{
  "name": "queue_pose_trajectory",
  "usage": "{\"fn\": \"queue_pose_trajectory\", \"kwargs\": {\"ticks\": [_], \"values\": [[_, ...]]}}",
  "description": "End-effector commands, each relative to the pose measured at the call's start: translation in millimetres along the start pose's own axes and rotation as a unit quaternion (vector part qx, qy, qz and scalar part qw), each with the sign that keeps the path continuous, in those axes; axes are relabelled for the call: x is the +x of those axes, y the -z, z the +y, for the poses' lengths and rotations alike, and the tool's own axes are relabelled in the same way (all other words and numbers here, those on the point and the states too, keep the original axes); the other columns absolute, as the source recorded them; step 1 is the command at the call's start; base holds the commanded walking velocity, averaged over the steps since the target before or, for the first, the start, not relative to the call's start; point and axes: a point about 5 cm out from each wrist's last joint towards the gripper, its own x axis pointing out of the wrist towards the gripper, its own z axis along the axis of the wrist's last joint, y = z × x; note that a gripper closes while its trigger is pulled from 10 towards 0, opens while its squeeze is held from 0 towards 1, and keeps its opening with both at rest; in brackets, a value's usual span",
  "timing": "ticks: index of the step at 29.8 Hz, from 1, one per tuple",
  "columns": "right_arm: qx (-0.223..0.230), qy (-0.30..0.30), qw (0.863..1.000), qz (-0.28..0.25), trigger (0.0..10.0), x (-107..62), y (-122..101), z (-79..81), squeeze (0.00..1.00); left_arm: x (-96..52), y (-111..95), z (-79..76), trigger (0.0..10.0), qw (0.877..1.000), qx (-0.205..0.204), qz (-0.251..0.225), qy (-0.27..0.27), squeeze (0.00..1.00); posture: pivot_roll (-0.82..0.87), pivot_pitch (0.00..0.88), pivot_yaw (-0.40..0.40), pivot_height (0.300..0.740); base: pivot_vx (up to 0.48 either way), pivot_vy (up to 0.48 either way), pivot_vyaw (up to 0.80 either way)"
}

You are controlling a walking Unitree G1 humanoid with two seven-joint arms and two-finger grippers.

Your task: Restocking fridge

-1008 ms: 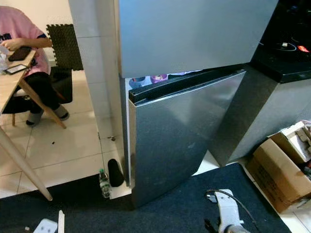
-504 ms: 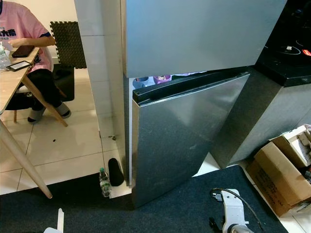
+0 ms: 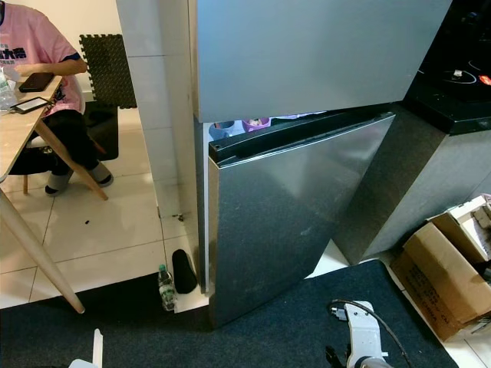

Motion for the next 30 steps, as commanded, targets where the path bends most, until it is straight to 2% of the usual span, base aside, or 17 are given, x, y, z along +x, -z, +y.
{"fn": "queue_pose_trajectory", "kwargs": {"ticks": [1,23,30], "values": [[0.002,0.004,1.000,0.005,10.0,0.1,4.1,-0.1,0.00,-0.2,4.6,-3.7,10.0,1.000,0.002,0.009,0.004,0.00,-0.04,0.014,-0.044,0.740,0.000,0.000,0.00],[-0.008,-0.002,1.000,0.017,10.0,1.6,11.5,6.6,0.00,0.3,5.2,-9.5,10.0,1.000,0.004,0.012,0.011,0.00,-0.03,0.009,-0.041,0.740,0.000,0.000,0.00],[-0.008,-0.004,1.000,0.025,10.0,1.8,18.2,8.2,0.00,0.0,10.0,-16.7,10.0,1.000,0.003,0.019,0.019,0.00,-0.03,0.007,-0.040,0.740,0.000,0.000,0.00]]}}
